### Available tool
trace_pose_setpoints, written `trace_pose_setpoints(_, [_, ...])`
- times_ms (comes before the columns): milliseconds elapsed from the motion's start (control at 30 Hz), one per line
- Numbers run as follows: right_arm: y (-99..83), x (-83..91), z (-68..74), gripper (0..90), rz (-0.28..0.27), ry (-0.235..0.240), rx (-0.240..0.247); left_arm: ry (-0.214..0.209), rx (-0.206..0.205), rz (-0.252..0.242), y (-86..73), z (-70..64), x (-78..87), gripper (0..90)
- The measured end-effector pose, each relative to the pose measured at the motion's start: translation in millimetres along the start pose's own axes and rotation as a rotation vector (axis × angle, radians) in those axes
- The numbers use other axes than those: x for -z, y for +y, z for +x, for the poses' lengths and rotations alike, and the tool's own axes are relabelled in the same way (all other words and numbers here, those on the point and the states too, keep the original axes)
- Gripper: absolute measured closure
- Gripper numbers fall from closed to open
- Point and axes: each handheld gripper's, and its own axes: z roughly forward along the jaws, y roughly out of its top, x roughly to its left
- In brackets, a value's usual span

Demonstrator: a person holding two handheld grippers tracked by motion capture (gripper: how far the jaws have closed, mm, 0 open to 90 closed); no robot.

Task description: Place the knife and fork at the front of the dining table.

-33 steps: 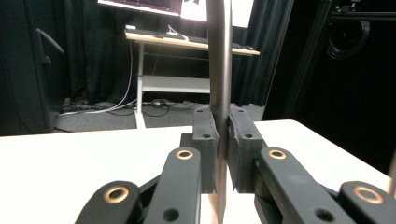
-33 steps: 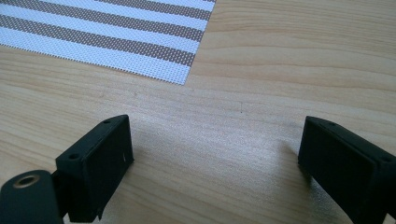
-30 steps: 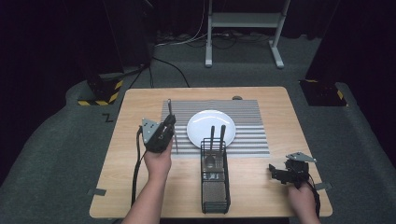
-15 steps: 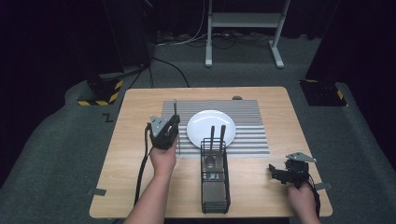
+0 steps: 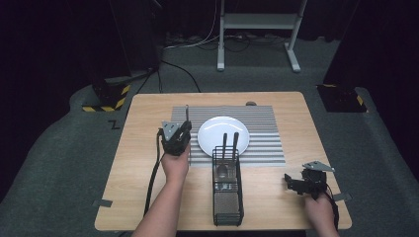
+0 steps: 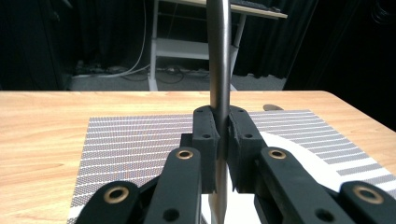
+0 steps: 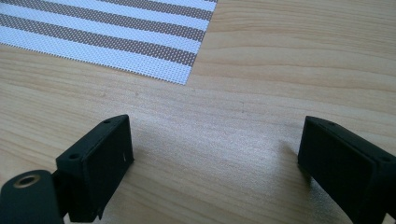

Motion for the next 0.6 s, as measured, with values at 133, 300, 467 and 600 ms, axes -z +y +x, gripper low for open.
trace_pose_setpoints(133, [0.0, 0.0, 0.0, 9.8, 0.0, 0.0, 0.0, 0.01, 0.034, 0.02, -1.2, 3.9, -15.0, 82.6])
trace_pose_setpoints(300, [0.0, 0.0, 0.0, 9.8, 0.0, 0.001, 0.0, 0.025, 0.073, 0.034, -4.5, 9.5, -27.6, 82.8])
trace_pose_setpoints(467, [0.2, -0.2, 0.2, 9.7, 0.001, 0.001, 0.001, 0.037, 0.099, 0.059, -5.7, 13.1, -37.9, 82.8])
trace_pose_setpoints(600, [0.2, -0.1, 0.3, 9.8, 0.001, 0.0, 0.002, 0.047, 0.104, 0.07, -7.8, 14.0, -46.3, 82.8])
